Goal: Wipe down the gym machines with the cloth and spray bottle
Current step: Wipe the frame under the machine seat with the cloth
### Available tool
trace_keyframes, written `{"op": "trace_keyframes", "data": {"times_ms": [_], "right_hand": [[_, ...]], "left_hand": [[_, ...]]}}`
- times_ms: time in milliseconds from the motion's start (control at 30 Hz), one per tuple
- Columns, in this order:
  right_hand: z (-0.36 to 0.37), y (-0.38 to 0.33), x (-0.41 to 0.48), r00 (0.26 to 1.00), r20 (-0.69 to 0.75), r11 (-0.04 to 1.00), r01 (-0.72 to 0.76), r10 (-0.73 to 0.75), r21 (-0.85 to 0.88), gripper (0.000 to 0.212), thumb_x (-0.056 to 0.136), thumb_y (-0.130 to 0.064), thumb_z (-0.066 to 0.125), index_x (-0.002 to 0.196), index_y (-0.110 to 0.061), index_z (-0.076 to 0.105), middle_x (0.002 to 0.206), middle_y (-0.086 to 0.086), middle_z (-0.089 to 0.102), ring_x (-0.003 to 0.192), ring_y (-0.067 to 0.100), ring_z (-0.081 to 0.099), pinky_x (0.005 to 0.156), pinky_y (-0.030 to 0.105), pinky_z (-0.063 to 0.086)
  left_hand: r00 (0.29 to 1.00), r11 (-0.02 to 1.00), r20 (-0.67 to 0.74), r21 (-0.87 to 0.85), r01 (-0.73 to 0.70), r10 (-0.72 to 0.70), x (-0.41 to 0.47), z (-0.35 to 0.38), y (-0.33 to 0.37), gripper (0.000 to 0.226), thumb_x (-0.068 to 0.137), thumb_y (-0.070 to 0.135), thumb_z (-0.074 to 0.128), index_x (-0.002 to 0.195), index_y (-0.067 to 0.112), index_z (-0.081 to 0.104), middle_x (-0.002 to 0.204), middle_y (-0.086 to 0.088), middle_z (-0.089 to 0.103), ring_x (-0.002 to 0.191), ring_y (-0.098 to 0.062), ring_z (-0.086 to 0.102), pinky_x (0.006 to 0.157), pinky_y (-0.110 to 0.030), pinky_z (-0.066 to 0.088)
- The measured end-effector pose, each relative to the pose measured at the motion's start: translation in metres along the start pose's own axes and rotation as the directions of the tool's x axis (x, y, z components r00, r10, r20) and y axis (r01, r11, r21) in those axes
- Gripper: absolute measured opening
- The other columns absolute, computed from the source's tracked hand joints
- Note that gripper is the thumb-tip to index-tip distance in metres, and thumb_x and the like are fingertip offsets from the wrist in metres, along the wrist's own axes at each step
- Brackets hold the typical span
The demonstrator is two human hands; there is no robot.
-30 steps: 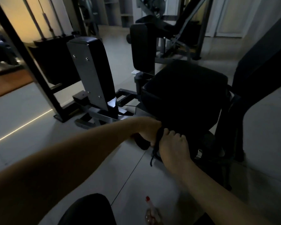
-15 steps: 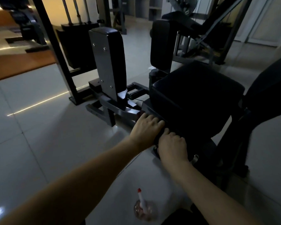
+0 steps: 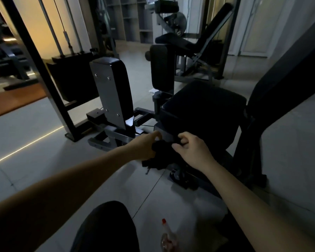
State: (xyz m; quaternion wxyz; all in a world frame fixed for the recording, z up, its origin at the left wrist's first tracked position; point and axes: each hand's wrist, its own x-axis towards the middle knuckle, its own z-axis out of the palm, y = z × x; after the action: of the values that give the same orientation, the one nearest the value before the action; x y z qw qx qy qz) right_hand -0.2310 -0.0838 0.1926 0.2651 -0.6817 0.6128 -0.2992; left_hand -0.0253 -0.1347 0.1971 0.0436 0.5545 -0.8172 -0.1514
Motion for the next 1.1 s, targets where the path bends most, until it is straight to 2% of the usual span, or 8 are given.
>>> {"op": "trace_keyframes", "data": {"times_ms": [167, 467, 600, 733, 867, 967, 1033, 1100], "right_hand": [[0.006, -0.016, 0.013, 0.999, 0.044, 0.968, 0.023, -0.013, -0.249, 0.007, 0.092, -0.028, 0.066, 0.095, -0.022, 0.068, 0.091, -0.004, 0.068, 0.079, 0.015, 0.065, 0.071, 0.034, 0.057], [-0.068, -0.047, 0.023, 0.955, -0.296, 0.985, 0.040, 0.013, 0.170, 0.009, 0.097, -0.016, 0.059, 0.090, -0.010, 0.062, 0.076, 0.004, 0.059, 0.069, 0.013, 0.056, 0.060, 0.025, 0.042], [-0.082, -0.043, 0.012, 0.916, -0.402, 0.986, 0.069, -0.001, 0.154, 0.011, 0.097, -0.013, 0.057, 0.089, -0.007, 0.059, 0.075, 0.004, 0.056, 0.065, 0.011, 0.052, 0.056, 0.021, 0.039], [-0.076, -0.028, -0.019, 0.920, -0.390, 0.979, 0.119, -0.044, 0.169, 0.021, 0.092, -0.008, 0.060, 0.074, -0.001, 0.053, 0.058, 0.008, 0.044, 0.049, 0.011, 0.040, 0.045, 0.020, 0.031], [-0.056, -0.002, -0.044, 0.998, -0.038, 0.986, -0.037, 0.044, 0.162, 0.014, 0.091, -0.021, 0.066, 0.081, -0.010, 0.068, 0.079, 0.013, 0.067, 0.073, 0.026, 0.066, 0.068, 0.040, 0.053], [-0.024, 0.008, -0.041, 0.998, -0.035, 0.998, -0.046, 0.048, 0.053, 0.024, 0.095, -0.039, 0.061, 0.098, -0.016, 0.067, 0.096, 0.006, 0.069, 0.092, 0.024, 0.066, 0.076, 0.030, 0.051], [0.009, 0.009, -0.034, 0.999, -0.032, 0.981, 0.025, -0.032, -0.195, 0.050, 0.095, -0.050, 0.056, 0.131, -0.015, 0.053, 0.124, 0.004, 0.058, 0.113, 0.022, 0.057, 0.092, 0.032, 0.048], [0.046, 0.017, -0.025, 0.995, -0.023, 0.829, 0.065, -0.094, -0.555, 0.072, 0.092, -0.057, 0.055, 0.143, -0.009, 0.040, 0.133, 0.011, 0.052, 0.118, 0.027, 0.053, 0.098, 0.039, 0.046]], "left_hand": [[0.989, 0.987, -0.147, -0.162, -0.012, -0.012, 0.000, -0.021, -0.009, 0.030, 0.094, 0.005, 0.058, 0.114, 0.022, 0.074, 0.090, 0.001, 0.066, 0.077, -0.016, 0.062, 0.075, -0.028, 0.050], [0.906, 0.930, -0.420, -0.305, -0.206, 0.063, 0.021, -0.059, 0.035, 0.033, 0.099, 0.009, 0.053, 0.120, 0.024, 0.074, 0.100, -0.003, 0.074, 0.079, -0.020, 0.071, 0.070, -0.035, 0.059], [0.892, 0.814, -0.430, -0.465, -0.350, 0.138, 0.021, -0.056, 0.048, 0.027, 0.099, 0.007, 0.057, 0.116, 0.022, 0.072, 0.097, 0.006, 0.074, 0.078, -0.005, 0.070, 0.065, -0.015, 0.052], [0.953, 0.601, -0.239, -0.740, -0.302, 0.185, 0.005, -0.056, 0.044, 0.024, 0.096, -0.002, 0.058, 0.107, 0.016, 0.070, 0.100, -0.004, 0.074, 0.081, -0.009, 0.072, 0.069, -0.020, 0.055], [0.917, 0.860, 0.096, -0.397, -0.320, 0.386, -0.009, -0.037, 0.026, 0.027, 0.090, 0.001, 0.066, 0.113, 0.013, 0.073, 0.103, -0.003, 0.074, 0.090, -0.011, 0.069, 0.079, -0.024, 0.053], [0.881, 0.918, 0.272, -0.204, -0.339, 0.386, -0.012, -0.020, 0.010, 0.026, 0.089, 0.009, 0.071, 0.113, 0.019, 0.074, 0.115, 0.003, 0.072, 0.103, -0.008, 0.065, 0.091, -0.020, 0.050], [0.926, 0.906, 0.108, -0.275, -0.322, 0.362, -0.011, -0.016, 0.003, 0.022, 0.090, 0.008, 0.069, 0.098, 0.028, 0.075, 0.105, 0.005, 0.074, 0.096, -0.007, 0.068, 0.088, -0.027, 0.054], [0.959, 0.913, -0.161, -0.304, -0.272, 0.232, -0.008, -0.011, -0.001, 0.026, 0.093, 0.009, 0.066, 0.086, 0.034, 0.068, 0.090, 0.007, 0.072, 0.084, -0.008, 0.069, 0.076, -0.028, 0.054]]}}
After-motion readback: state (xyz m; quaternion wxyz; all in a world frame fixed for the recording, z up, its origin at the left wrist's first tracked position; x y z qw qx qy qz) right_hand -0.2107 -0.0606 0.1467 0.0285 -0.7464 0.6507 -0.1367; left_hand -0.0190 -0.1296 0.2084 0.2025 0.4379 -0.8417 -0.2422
